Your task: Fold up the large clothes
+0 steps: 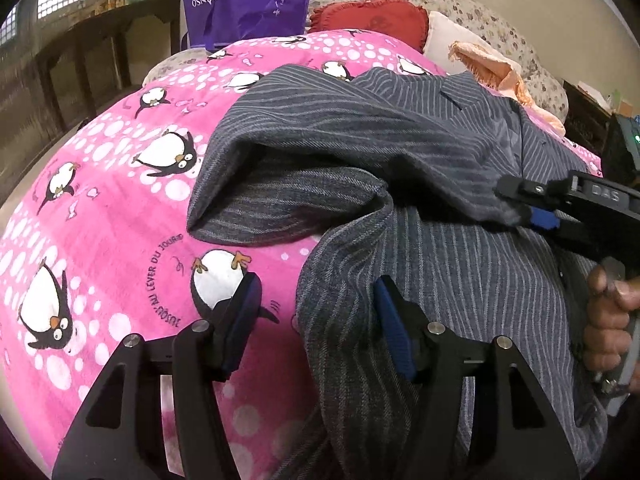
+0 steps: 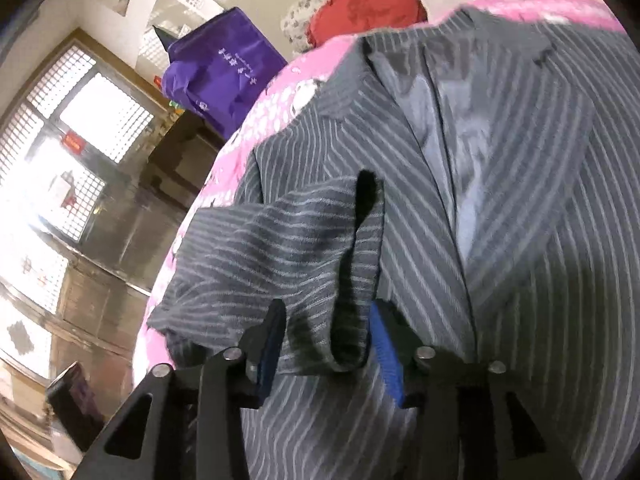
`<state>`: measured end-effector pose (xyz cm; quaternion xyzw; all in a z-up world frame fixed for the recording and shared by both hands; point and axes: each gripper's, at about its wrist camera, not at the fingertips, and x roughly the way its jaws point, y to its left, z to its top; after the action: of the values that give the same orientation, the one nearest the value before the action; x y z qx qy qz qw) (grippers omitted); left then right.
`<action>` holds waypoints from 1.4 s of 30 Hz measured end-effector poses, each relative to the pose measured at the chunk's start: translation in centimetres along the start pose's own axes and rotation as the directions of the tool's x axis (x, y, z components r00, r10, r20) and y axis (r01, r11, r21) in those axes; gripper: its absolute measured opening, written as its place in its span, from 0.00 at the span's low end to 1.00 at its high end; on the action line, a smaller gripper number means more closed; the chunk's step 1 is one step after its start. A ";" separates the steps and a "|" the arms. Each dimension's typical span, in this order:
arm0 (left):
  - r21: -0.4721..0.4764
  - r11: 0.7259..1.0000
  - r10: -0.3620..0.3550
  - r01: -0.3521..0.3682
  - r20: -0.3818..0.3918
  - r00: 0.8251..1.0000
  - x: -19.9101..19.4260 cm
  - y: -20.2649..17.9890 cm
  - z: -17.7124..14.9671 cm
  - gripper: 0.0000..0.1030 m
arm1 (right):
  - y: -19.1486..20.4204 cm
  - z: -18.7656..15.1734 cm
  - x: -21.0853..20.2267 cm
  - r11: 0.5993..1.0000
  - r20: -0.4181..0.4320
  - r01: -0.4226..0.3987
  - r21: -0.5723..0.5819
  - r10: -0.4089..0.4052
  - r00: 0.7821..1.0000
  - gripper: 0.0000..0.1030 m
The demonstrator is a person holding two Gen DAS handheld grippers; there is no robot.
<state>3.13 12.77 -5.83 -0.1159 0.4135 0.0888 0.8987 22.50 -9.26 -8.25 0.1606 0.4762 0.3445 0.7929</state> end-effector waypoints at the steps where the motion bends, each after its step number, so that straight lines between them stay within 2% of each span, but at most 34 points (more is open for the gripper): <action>1: -0.001 1.000 -0.001 0.001 -0.001 1.000 0.0 0.0 0.0 0.57 | 0.4 0.1 0.3 1.000 -0.007 0.016 -0.021 -0.017 1.000 0.28; 3: 0.001 1.000 0.002 -0.002 0.000 1.000 0.0 -0.1 0.0 0.57 | 1.4 0.2 0.5 0.996 -0.016 0.046 -0.080 -0.048 0.999 0.15; 5: 0.001 1.000 0.004 -0.004 0.000 1.000 0.0 -0.1 0.0 0.57 | 2.3 0.0 -0.1 0.990 -0.001 0.068 -0.127 -0.069 0.998 0.10; 8: 0.004 1.000 0.009 -0.009 -0.002 1.000 0.2 -0.2 0.0 0.57 | 2.6 -0.4 -1.6 0.983 0.020 0.118 -0.139 -0.116 0.993 0.08; 11: 0.004 1.000 0.010 -0.010 -0.003 1.000 0.2 -0.3 0.1 0.58 | 1.6 -0.4 -4.9 0.977 0.048 0.170 -0.128 -0.165 0.985 0.07; 16: 0.004 1.000 0.010 -0.010 -0.002 1.000 0.2 -0.3 0.1 0.58 | -1.8 0.2 -13.3 0.948 0.127 0.292 -0.127 -0.277 0.953 0.07; 18: 0.004 1.000 0.010 -0.010 -0.002 1.000 0.2 -0.3 0.1 0.58 | -4.1 0.5 -16.4 0.924 0.146 0.369 -0.103 -0.353 0.924 0.07; 20: 0.004 1.000 0.011 -0.011 -0.002 1.000 0.2 -0.3 0.1 0.58 | -7.0 0.2 -18.7 0.919 0.134 0.390 -0.055 -0.380 0.915 0.07; 23: 0.006 1.000 0.013 -0.013 -0.002 1.000 0.2 -0.4 0.1 0.58 | -10.5 -1.0 -19.7 0.905 0.087 0.426 -0.008 -0.424 0.902 0.07; 24: 0.008 1.000 0.013 -0.013 -0.002 1.000 0.3 -0.4 0.1 0.58 | -11.5 -1.6 -19.5 0.901 0.063 0.433 0.008 -0.432 0.899 0.07; 26: 0.007 1.000 0.014 -0.014 -0.002 1.000 0.2 -0.4 0.1 0.58 | -12.1 -2.5 -18.7 0.910 0.040 0.413 0.026 -0.414 0.910 0.07; 28: 0.001 1.000 0.016 -0.016 0.009 1.000 -0.1 -0.3 0.2 0.58 | -12.5 -3.1 -18.6 0.909 0.056 0.414 0.055 -0.416 0.907 0.08; 30: -0.001 0.999 0.033 -0.033 0.036 0.999 -1.3 -0.2 1.0 0.58 | -12.7 -3.2 -19.1 0.916 0.072 0.387 0.107 -0.395 0.916 0.16; 32: -0.010 1.000 0.015 -0.014 0.087 0.996 -2.8 -0.4 2.2 0.58 | -12.4 -3.3 -20.6 0.913 0.107 0.386 0.134 -0.401 0.910 0.18; 34: 0.011 1.000 -0.018 0.016 0.124 0.992 -3.9 -1.5 4.0 0.58 | -11.6 -3.4 -23.0 0.910 0.188 0.394 0.132 -0.413 0.891 0.20; 35: 0.032 0.999 -0.032 0.028 0.136 0.990 -4.0 -2.4 4.9 0.58 | -11.0 -3.1 -23.4 0.911 0.212 0.392 0.129 -0.411 0.886 0.20; 36: 0.060 0.997 -0.048 0.040 0.142 0.989 -3.7 -3.5 6.0 0.58 | -10.4 -3.1 -23.9 0.922 0.238 0.370 0.113 -0.387 0.891 0.20; 38: 0.096 0.995 -0.057 0.042 0.161 0.985 -3.1 -5.5 8.1 0.58 | -9.2 -2.8 -23.3 0.926 0.231 0.374 0.051 -0.375 0.898 0.20; 41: 0.019 0.996 -0.093 0.091 0.168 0.981 -3.1 -6.1 10.5 0.58 | -7.6 -3.2 -21.3 0.921 0.205 0.388 -0.031 -0.374 0.904 0.20; 42: -0.025 0.993 -0.110 0.116 0.168 0.980 -3.2 -5.9 10.8 0.58 | -7.4 -3.3 -20.5 0.909 0.196 0.415 -0.047 -0.399 0.896 0.20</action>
<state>10.36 9.93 4.23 -0.1470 0.3280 0.0541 0.9316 16.20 -29.10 -0.97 0.0534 0.4094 0.1755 0.8937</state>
